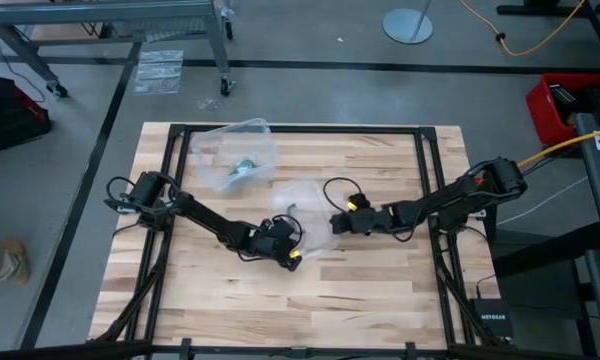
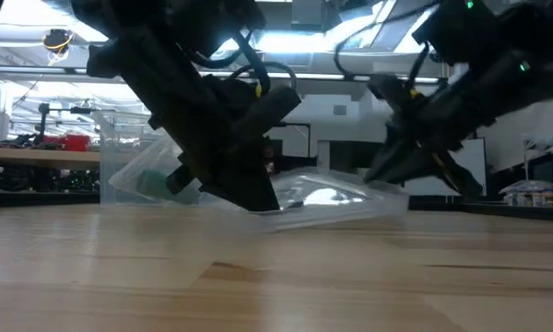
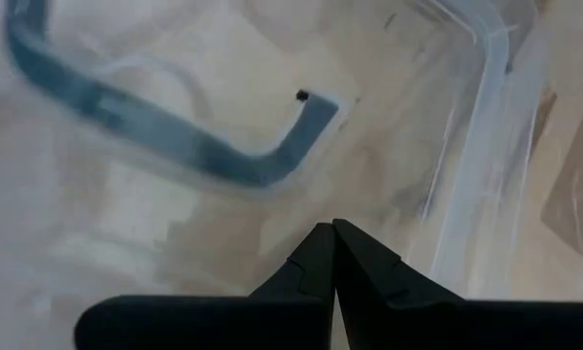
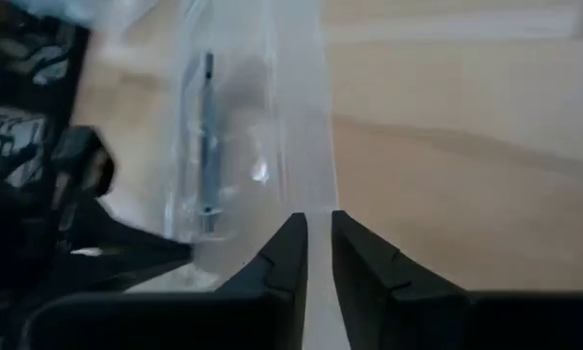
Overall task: Roll bandage
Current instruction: Close the transparent bin with the transparent bin cover
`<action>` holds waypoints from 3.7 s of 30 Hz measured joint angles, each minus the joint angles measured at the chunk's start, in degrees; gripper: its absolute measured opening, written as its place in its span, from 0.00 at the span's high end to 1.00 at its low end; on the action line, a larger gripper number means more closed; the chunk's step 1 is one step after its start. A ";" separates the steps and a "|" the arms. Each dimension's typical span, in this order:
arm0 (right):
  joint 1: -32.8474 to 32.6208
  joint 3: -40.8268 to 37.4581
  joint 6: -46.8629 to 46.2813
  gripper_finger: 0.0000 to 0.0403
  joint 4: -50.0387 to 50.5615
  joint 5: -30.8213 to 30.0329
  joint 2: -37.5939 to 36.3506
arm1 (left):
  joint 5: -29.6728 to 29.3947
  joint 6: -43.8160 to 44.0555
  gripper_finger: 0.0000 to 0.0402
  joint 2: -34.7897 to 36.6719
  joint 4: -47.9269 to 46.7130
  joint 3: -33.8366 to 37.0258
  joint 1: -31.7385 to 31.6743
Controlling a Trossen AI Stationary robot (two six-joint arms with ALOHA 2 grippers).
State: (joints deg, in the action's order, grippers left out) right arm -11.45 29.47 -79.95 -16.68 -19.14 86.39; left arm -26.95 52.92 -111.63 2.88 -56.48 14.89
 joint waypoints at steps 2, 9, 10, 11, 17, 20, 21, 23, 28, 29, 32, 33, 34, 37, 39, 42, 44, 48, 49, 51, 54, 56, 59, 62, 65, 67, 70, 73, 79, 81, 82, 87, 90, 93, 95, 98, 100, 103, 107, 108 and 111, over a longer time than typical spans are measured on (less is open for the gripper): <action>-0.03 1.60 2.09 0.88 0.75 1.37 -0.09 | -0.12 0.01 0.99 0.02 -0.32 -0.01 0.24; -1.16 6.28 5.38 0.88 -4.82 10.04 -0.40 | -2.25 -0.02 0.99 -0.55 1.18 -0.18 0.60; -1.70 6.16 5.76 0.88 -6.61 12.13 -0.73 | -2.30 -0.55 0.99 -0.41 0.25 -0.18 0.52; -1.97 5.81 6.68 0.88 -8.41 13.39 -0.66 | -1.87 -0.62 0.99 -0.16 -0.14 -0.09 0.42; -5.45 5.90 10.74 0.88 -17.96 9.45 -0.93 | -1.40 -0.57 1.00 0.19 1.03 -0.07 0.42; -5.51 5.69 13.45 0.88 -16.41 5.65 -1.06 | -1.29 -1.08 1.00 0.57 0.94 -0.05 0.85; -5.48 5.67 13.97 0.88 -15.04 3.99 -1.39 | -1.23 -1.66 1.00 0.64 0.72 -0.13 1.00; -5.45 5.65 14.38 0.88 -11.48 0.61 -2.31 | -1.10 -2.96 1.00 0.66 0.73 -0.55 1.55; -4.63 5.51 12.65 0.88 3.99 -4.41 -3.97 | -2.63 -5.58 1.00 0.66 0.95 -2.50 3.58; -4.68 5.54 11.57 0.88 6.81 -5.15 -4.28 | -4.11 -7.15 1.00 0.66 0.67 -3.16 4.11; -4.67 5.51 9.37 0.88 13.61 -6.99 -4.61 | -9.23 -12.08 1.00 0.74 0.83 -5.81 5.77; -4.69 5.51 8.87 0.88 15.76 -7.63 -4.61 | -10.94 -13.42 1.00 0.77 0.61 -6.58 6.30; -4.69 5.50 8.35 0.88 17.51 -8.17 -4.61 | -12.38 -14.45 1.00 0.83 0.26 -7.22 6.63; -4.69 5.51 8.14 0.88 21.18 -8.82 -4.56 | -15.84 -13.12 1.00 1.42 -5.14 -8.71 7.50; -4.67 5.51 7.95 0.88 23.88 -8.76 -4.08 | -17.01 -8.46 1.00 2.32 -12.29 -9.45 7.59; -4.64 5.47 7.90 0.88 25.81 -8.77 -3.29 | -17.71 2.28 1.00 4.22 -25.39 -9.62 7.52; -4.62 5.45 7.85 0.88 27.47 -8.82 -2.59 | -17.78 8.96 1.00 5.30 -33.05 -9.67 7.90; -2.68 5.45 8.13 0.88 27.05 -6.89 -0.80 | -16.63 15.65 1.00 5.66 -42.34 -9.67 9.28; -1.85 5.45 8.20 0.88 26.78 -6.21 -0.01 | -15.40 16.76 1.00 5.66 -43.37 -9.48 9.54; -0.36 5.43 8.25 0.88 26.47 -4.18 1.53 | -13.46 18.93 1.00 5.63 -43.56 -8.50 9.79; 1.08 5.41 8.56 0.88 23.46 -2.62 3.67 | -12.67 21.85 1.00 5.49 -43.64 -6.87 9.90; 1.08 5.41 9.85 0.88 19.88 -2.49 4.68 | -12.67 23.51 1.00 5.49 -42.93 -6.07 9.90; 1.08 5.36 11.16 0.88 15.67 -2.13 5.55 | -12.39 23.44 1.00 5.31 -41.19 -5.28 9.66; 1.08 5.40 11.25 0.88 14.33 -1.25 5.85 | -10.85 23.02 1.00 4.91 -37.06 -3.93 8.95; 0.99 5.39 11.25 0.88 13.65 -0.72 5.86 | -9.94 22.13 1.00 4.13 -33.52 -2.46 8.23; 0.99 5.38 11.25 0.88 13.60 -0.47 5.86 | -9.87 22.01 1.00 3.92 -32.31 -2.08 7.75; 0.99 5.38 11.26 0.88 13.39 1.39 5.86 | -9.58 21.89 1.00 3.80 -31.66 -2.10 7.13; 0.97 5.41 11.26 0.88 13.15 2.52 5.86 | -9.46 19.97 1.00 3.80 -30.07 -2.02 6.76; 0.97 5.30 11.27 0.88 12.69 3.31 5.86 | -9.45 17.08 1.00 3.76 -27.29 -1.93 6.22; 0.97 5.30 11.27 0.88 12.71 3.56 5.86 | -9.37 17.04 1.00 3.76 -27.19 -2.02 6.12; 0.97 5.30 11.27 0.88 12.77 3.68 5.86 | -9.45 17.06 1.00 3.74 -27.07 -2.02 6.12; 0.97 5.30 11.27 0.88 13.00 4.31 5.86 | -9.66 17.10 1.00 4.14 -26.79 -2.02 6.12; 0.97 5.30 11.27 0.88 13.43 4.46 5.84 | -9.69 16.55 1.00 4.93 -26.35 -2.02 6.14; 0.98 5.30 11.27 0.88 13.99 4.63 5.79 | -10.36 15.64 1.00 5.68 -26.08 -2.12 6.17; 0.99 5.30 11.27 0.88 14.00 5.12 5.79 | -10.78 15.64 1.00 5.85 -26.15 -2.12 6.17; 0.99 5.30 11.27 0.88 14.01 5.40 5.79 | -12.71 15.64 1.00 7.04 -26.43 -2.12 6.47; 0.99 5.30 11.27 0.88 14.07 5.67 5.79 | -13.89 15.28 1.00 8.16 -26.43 -2.14 6.60; 0.99 5.30 11.27 0.88 14.09 5.82 5.79 | -14.72 13.98 1.00 9.98 -26.48 -2.23 6.60; 1.02 5.30 11.27 0.88 13.98 6.27 5.79 | -15.99 11.51 1.00 12.09 -25.95 -2.32 6.54; 1.02 5.30 11.27 0.88 13.96 6.46 5.79 | -16.44 11.18 1.00 12.52 -25.76 -2.37 6.52; 1.02 5.30 11.27 0.88 13.65 7.41 5.79 | -16.97 9.68 1.00 13.41 -25.13 -2.37 6.13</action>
State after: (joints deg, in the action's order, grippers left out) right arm -10.44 34.76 -68.69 -3.03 -11.73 92.18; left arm -43.92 62.59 -98.23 -22.25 -58.85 21.03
